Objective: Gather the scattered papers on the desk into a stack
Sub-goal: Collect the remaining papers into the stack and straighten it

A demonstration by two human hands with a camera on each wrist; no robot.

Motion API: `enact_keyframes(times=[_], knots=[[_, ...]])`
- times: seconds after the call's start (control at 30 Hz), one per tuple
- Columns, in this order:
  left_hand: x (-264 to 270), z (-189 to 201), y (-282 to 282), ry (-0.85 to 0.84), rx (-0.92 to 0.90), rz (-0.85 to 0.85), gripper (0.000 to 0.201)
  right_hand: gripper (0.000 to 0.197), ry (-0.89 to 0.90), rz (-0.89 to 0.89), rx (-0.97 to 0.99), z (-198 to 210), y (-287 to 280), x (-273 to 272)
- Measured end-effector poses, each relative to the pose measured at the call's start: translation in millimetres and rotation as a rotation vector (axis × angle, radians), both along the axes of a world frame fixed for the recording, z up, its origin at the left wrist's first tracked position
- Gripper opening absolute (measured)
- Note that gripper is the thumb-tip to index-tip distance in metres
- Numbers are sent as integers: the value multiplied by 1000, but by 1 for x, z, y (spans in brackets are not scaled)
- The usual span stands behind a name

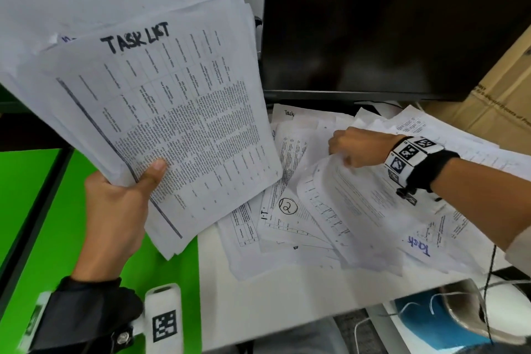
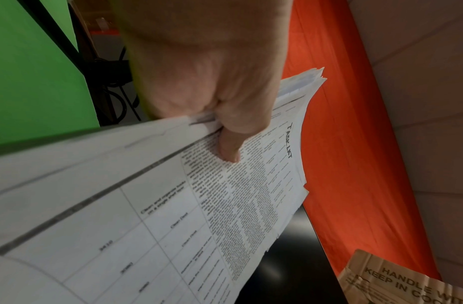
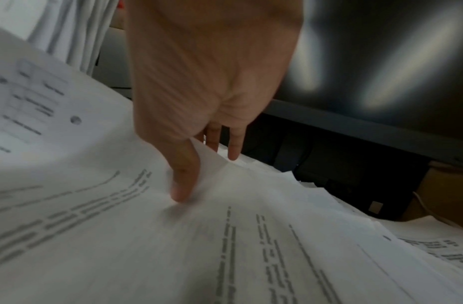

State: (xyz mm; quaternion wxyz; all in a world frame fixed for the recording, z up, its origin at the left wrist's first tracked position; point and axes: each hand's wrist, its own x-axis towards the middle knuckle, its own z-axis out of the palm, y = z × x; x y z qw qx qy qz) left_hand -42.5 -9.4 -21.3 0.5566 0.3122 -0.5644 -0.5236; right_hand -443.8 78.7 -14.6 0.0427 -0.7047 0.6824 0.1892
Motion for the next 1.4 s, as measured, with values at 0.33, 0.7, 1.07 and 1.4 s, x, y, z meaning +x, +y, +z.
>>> enact_keyframes(times=[0.33,0.7,1.07,1.4], knots=[[-4,0,0,-21,26,-10,28,20,-19,-58,24,-4,-9,4],[8,3,-10,-72,73,0,30,23,-434,-326,-416,177,25,38],[10,15,-5,-35,177,-194,38,58,-1769,-479,-346,98,-23,107],[34,11,-4,-1,368,-502,70,32,-1827,-617,-262,2,-37,152]])
